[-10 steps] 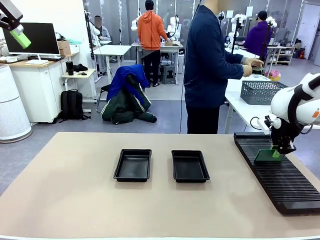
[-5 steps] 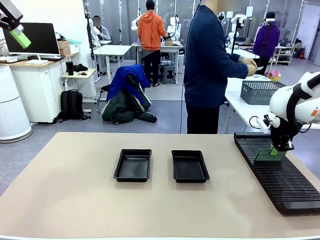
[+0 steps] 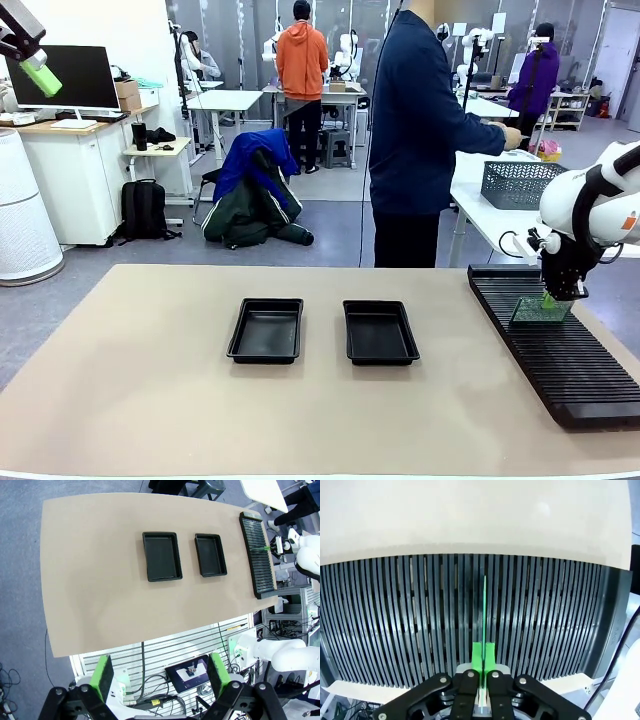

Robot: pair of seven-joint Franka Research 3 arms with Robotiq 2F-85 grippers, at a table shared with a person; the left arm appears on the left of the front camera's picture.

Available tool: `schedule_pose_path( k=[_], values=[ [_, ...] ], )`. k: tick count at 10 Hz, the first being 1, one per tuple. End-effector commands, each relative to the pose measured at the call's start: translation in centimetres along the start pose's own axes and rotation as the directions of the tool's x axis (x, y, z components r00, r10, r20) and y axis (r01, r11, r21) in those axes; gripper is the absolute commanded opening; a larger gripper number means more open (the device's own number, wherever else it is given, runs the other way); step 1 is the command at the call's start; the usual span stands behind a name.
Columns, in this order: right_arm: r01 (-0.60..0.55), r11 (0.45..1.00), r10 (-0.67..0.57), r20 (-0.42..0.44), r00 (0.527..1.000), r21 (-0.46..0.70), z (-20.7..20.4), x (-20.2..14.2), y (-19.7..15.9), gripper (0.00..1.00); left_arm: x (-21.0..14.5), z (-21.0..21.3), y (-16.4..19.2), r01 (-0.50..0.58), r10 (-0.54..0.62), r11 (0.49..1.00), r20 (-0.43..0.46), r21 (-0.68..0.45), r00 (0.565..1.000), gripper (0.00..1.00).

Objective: Inspect and transfer BCBs to ESD trays.
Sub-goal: Pick up the Blank PCB from the PCB Rack and place it in the left ESD tray.

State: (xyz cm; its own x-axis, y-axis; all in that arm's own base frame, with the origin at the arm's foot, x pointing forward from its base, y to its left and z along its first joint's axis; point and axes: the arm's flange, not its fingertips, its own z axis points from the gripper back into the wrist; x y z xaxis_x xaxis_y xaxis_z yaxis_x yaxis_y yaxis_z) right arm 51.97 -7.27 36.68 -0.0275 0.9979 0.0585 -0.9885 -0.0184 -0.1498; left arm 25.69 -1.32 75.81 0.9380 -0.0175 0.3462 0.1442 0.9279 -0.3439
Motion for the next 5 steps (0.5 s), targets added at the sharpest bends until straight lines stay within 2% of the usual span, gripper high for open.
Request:
schedule_pose_path(
  k=[1, 5],
  values=[
    [0.0, 1.0, 0.0, 0.001, 1.0, -0.004, -0.05, 0.13, 0.1, 0.0, -0.02, -0.11, 0.08, -0.002, 0.002, 1.0, 0.005, 0.001, 1.0, 1.0],
    [0.027, 0.999, -0.027, -0.016, 1.0, 0.026, 0.79, -0.18, -0.33, 0.02, -0.02, -0.11, 0.08, -0.002, 0.002, 1.0, 0.005, 0.001, 1.0, 1.0]
  ],
)
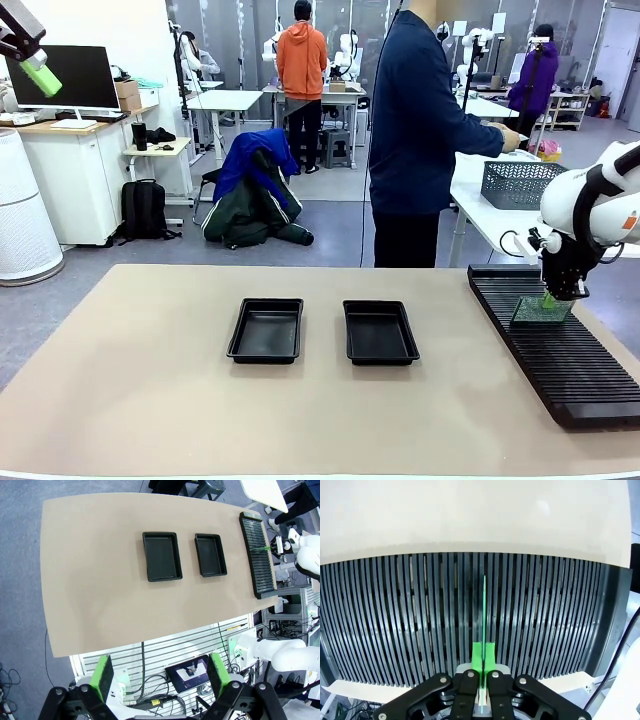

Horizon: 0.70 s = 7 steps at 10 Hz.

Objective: Inspect and transfer BCBs to ESD trays.
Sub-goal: Pick up the Blank PCB from the PCB Rack and place it in the left ESD tray.

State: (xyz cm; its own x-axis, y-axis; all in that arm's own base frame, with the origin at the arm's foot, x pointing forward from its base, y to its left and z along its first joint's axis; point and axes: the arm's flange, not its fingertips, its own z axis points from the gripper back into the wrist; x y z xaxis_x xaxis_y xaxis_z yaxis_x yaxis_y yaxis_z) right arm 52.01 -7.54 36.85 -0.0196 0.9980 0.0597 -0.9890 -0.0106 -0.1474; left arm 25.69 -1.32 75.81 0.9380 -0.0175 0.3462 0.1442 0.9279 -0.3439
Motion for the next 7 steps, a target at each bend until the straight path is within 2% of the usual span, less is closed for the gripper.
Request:
schedule_pose_path(
  k=[1, 4, 7],
  values=[
    [0.024, 0.999, -0.023, -0.023, 0.999, 0.032, 0.9, 0.1, -0.4, 0.02, 0.0, -0.1, 0.1, -0.002, 0.002, 1.0, 0.005, 0.001, 1.0, 1.0],
    [0.034, 0.999, -0.034, -0.011, 0.999, 0.028, 3.2, -0.2, -0.2, 0.02, 0.0, -0.1, 0.1, -0.002, 0.002, 1.0, 0.005, 0.001, 1.0, 1.0],
    [0.057, 0.997, -0.055, -0.04, 0.998, 0.05, 9.8, -0.4, 0.5, 0.02, 0.0, -0.1, 0.1, -0.002, 0.002, 1.0, 0.005, 0.001, 1.0, 1.0]
  ],
)
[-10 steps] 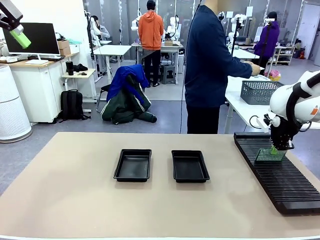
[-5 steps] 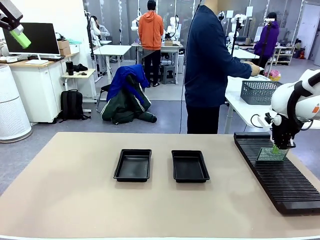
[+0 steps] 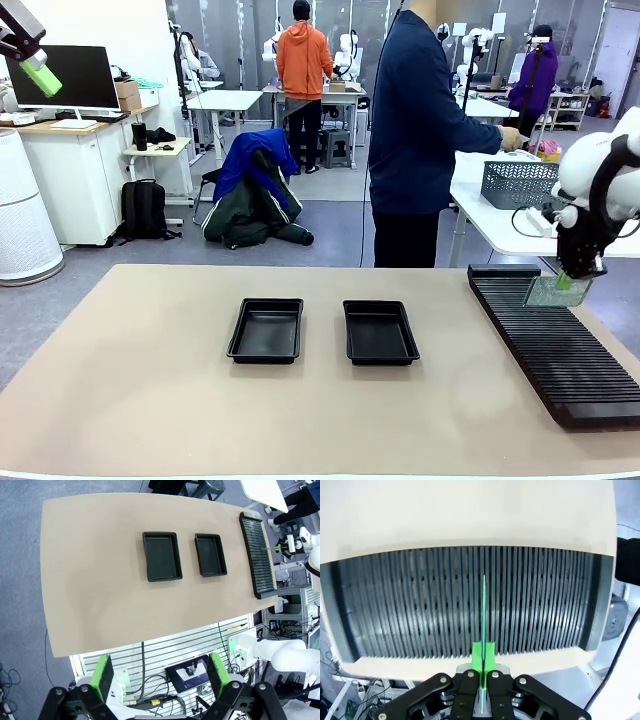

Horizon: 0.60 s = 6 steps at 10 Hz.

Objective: Inspect and transfer BCBs to ESD trays.
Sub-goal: Pick up the Blank PCB from the PCB Rack and place it in the left ESD tray.

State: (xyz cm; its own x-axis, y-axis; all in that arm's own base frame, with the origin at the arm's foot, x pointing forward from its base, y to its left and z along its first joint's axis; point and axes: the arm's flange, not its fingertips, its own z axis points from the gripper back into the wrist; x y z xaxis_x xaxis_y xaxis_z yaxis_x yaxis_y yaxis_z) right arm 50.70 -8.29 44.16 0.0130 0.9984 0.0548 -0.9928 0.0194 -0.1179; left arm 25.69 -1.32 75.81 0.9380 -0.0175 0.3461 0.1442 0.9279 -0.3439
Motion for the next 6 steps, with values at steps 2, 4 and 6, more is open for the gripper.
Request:
schedule_pose_path(
  k=[2, 4, 6],
  values=[
    [0.044, 0.999, -0.043, -0.052, 0.998, 0.023, 8.6, -0.6, 0.6, 0.02, 0.0, -0.1, 0.1, -0.002, 0.002, 1.0, 0.005, 0.001, 1.0, 1.0],
    [0.083, 0.996, -0.082, -0.066, 0.994, 0.021, 14.1, -1.5, 0.5, 0.02, 0.0, -0.1, 0.1, -0.002, 0.002, 1.0, 0.005, 0.001, 1.0, 1.0],
    [0.11, 0.994, -0.109, -0.053, 0.993, 0.012, 19.1, -2.5, 0.5, 0.02, 0.0, -0.1, 0.1, -0.002, 0.002, 1.0, 0.005, 0.001, 1.0, 1.0]
  ],
)
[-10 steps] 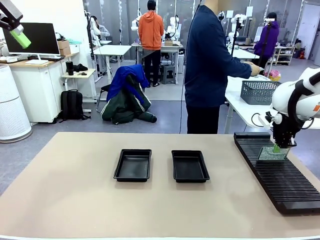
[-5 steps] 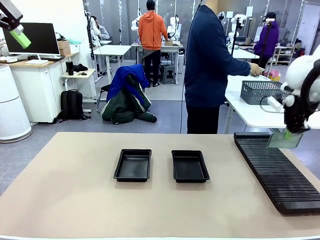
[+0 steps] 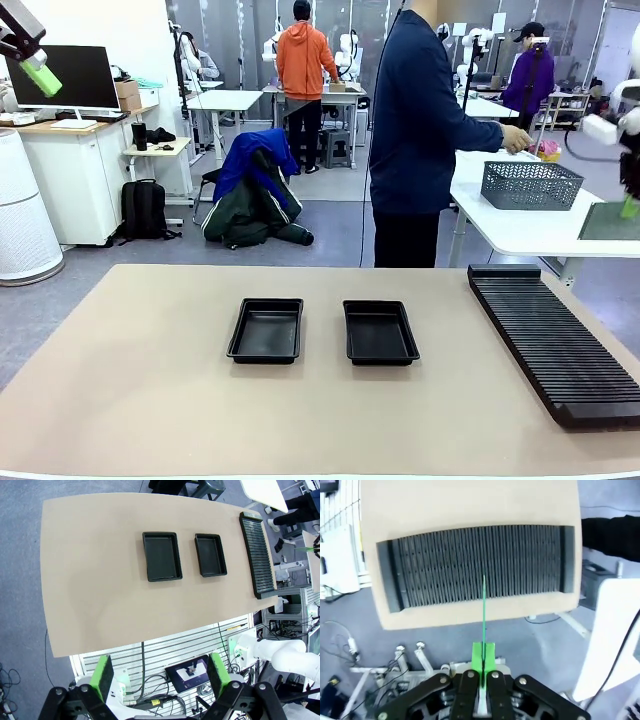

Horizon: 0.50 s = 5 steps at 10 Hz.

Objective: Inspect and transfer BCBs to ESD trays.
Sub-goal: Pick up the Blank PCB from the PCB Rack and place it in the left ESD tray.

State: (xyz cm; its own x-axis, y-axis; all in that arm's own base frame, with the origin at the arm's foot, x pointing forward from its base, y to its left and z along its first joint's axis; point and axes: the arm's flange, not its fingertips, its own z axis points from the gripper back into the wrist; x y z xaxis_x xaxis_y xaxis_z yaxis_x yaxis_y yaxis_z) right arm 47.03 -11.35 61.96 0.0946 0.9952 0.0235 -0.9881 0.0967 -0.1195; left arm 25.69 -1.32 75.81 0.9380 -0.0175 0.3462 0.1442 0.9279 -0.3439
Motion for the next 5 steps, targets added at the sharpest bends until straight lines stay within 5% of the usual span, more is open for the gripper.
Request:
schedule_pose_path(
  k=[1, 5],
  values=[
    [0.029, 0.999, -0.029, 0.006, 1.0, 0.026, 3.5, -0.8, -0.7, 0.02, 0.0, -0.1, 0.1, -0.002, 0.002, 1.0, 0.005, 0.001, 1.0, 1.0],
    [0.023, 1.0, -0.023, 0.046, 0.999, -0.002, 7.9, -2.1, 0.2, 0.02, 0.0, -0.1, 0.1, -0.002, 0.002, 1.0, 0.005, 0.001, 1.0, 1.0]
  ],
)
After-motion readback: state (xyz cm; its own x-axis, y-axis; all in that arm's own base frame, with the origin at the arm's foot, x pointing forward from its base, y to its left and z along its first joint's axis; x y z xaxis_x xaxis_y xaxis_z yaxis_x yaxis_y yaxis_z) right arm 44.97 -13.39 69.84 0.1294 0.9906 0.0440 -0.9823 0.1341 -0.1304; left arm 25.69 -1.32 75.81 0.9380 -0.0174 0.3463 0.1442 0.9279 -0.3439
